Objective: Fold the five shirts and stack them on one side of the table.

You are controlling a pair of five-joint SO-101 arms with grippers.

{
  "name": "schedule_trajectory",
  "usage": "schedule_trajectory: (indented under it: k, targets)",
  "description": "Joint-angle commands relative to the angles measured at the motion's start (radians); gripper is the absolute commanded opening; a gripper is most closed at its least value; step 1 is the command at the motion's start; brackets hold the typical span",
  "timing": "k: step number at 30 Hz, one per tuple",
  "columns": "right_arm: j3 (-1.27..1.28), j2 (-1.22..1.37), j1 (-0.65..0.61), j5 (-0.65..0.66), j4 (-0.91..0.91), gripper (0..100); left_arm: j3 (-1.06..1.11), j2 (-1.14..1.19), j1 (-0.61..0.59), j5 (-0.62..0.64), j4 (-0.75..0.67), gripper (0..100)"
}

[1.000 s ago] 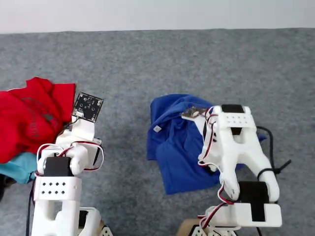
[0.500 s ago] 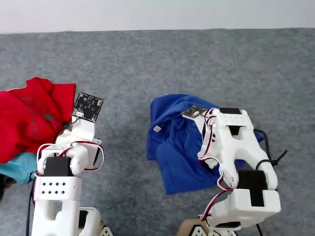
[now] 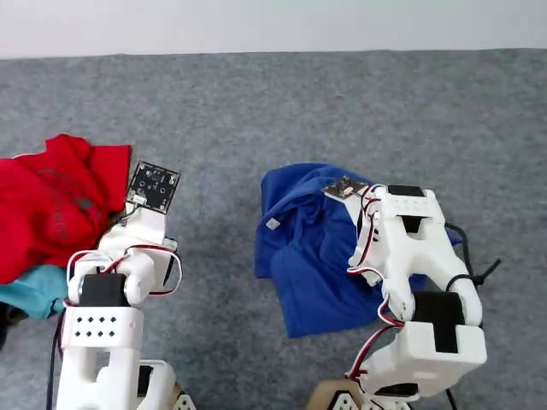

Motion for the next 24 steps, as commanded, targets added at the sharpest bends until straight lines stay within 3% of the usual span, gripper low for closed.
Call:
schedule_trajectory:
  k: [1,5,14,24]
  targets:
    - [-0.011,0.054,-0.001,0.011,-0.012,9.0,-0.005,-0.017,0.003,0.005,-0.020,3]
    - [-0.034,0.048,-0.004,0.012,-0.004,0.6,-0.005,-0.015,0.003,0.002,-0.020,3]
    - [-0.284,0.045,0.008,0.044,0.194,0.9,-0.005,-0.012,0.000,0.002,-0.021,3]
    - [-0.644,0.045,0.081,0.041,0.455,0.9,-0.007,-0.008,0.026,0.008,-0.170,3]
